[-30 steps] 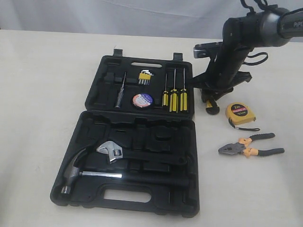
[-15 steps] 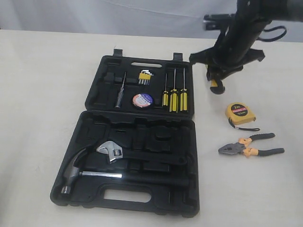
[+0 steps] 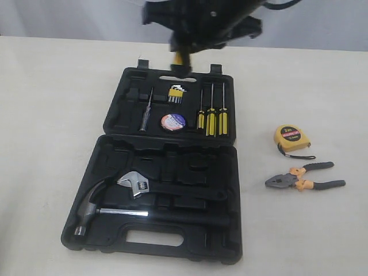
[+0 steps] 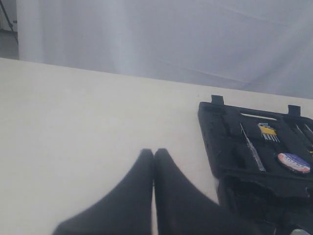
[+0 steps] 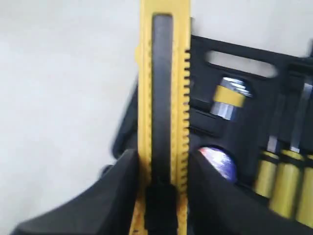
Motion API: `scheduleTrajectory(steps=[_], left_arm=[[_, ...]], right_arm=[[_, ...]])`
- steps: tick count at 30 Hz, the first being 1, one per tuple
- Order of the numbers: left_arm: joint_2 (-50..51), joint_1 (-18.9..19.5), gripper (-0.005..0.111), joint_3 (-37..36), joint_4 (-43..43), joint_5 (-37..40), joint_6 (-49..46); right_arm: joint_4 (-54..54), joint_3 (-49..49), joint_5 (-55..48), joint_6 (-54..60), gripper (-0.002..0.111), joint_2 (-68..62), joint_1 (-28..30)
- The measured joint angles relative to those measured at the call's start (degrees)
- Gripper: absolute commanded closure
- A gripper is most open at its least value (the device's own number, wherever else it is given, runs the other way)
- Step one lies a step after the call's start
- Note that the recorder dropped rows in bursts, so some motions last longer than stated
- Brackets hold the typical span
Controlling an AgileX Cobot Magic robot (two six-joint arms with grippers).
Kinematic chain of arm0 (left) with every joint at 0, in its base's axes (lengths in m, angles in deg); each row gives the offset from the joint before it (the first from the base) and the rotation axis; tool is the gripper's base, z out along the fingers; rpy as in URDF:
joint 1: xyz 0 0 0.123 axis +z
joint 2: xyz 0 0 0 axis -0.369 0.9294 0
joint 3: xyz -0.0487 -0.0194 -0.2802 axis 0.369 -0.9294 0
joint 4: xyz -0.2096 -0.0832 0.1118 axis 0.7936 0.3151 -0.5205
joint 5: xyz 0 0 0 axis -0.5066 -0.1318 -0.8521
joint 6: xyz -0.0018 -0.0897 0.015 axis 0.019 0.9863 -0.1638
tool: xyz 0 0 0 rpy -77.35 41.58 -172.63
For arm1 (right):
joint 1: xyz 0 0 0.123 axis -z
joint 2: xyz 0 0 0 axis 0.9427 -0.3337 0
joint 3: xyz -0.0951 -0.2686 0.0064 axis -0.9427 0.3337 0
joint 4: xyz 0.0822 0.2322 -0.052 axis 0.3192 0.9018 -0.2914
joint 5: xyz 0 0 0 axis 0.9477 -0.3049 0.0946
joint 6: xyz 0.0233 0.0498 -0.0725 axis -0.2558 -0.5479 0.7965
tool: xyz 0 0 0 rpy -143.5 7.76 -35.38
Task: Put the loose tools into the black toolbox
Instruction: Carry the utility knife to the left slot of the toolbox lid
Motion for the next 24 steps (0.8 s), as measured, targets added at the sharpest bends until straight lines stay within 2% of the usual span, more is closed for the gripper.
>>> scheduleTrajectory(steps=[2,5,11,14,17,24], left_arm=[[0.0,0.0,0.107,0.0,0.0,0.0,0.0],[0.0,0.0,0.107,0.0,0.0,0.0,0.0],[0.0,0.0,0.107,0.0,0.0,0.0,0.0],[0.0,0.0,0.107,0.0,0.0,0.0,0.0],[0.0,0.0,0.107,0.0,0.0,0.0,0.0],[0.0,0.0,0.107,0.0,0.0,0.0,0.0]], right_arm=[[-1.07,0.0,5.16,-3.65,0.109,0.0,-4.16],[-7.41,0.0,11.96,-15.86,0.109,-1.08,-8.22],[-39.0,0.0,11.63,-50.6,0.109,-7.19,-12.23],[-52.29,0.0,9.91,-62.3,0.109,-10.57,-13.49],[-57.34,-0.23,10.05,-69.18,0.109,-13.85,-13.69],[-59.85,-2.31,12.34,-77.37,0.109,-21.02,-13.82]])
